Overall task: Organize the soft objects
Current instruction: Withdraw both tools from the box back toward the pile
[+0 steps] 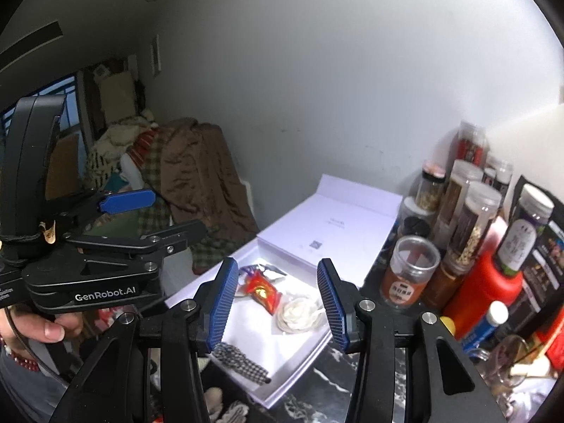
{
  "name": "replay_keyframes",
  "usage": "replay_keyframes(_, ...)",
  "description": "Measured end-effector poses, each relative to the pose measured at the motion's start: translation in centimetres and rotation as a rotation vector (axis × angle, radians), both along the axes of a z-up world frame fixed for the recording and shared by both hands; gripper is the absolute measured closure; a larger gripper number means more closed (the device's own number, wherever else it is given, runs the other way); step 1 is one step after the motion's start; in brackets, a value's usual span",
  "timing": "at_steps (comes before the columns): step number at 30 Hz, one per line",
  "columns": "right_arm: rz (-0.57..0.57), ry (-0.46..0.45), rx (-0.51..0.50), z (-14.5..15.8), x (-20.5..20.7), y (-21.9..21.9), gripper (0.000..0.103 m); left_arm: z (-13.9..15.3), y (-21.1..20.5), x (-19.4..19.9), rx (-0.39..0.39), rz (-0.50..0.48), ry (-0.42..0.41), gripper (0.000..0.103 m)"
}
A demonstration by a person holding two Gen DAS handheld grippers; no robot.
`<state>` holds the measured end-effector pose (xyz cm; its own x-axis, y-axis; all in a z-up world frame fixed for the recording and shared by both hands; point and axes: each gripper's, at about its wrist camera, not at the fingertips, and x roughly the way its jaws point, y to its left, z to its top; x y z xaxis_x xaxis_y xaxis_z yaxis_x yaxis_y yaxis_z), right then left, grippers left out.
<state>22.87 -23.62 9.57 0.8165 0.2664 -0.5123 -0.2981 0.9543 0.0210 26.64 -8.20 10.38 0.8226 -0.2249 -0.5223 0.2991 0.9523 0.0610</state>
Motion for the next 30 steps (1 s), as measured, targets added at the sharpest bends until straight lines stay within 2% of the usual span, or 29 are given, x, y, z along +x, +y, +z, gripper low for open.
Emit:
replay_keyframes(2,0.005,-0.021,0.007,0.6,-1.2,0.1,0.046,0.6,0.0,-1.1,-0.005,-0.003,-0.02,0.024)
replay_keyframes(13,0.008,-0.063,0.014,1.5,-6.9,0.9,0.046,1.7,1.5,-7.7,-0.025,-0.012,-0.071,0.024)
replay_keyframes(30,-0.035,-0.012,0.022,-1.6,-15.4,1.9,0.046,-1.7,3.1,-16.6,-0.03,-0.044,-0.026,0.024)
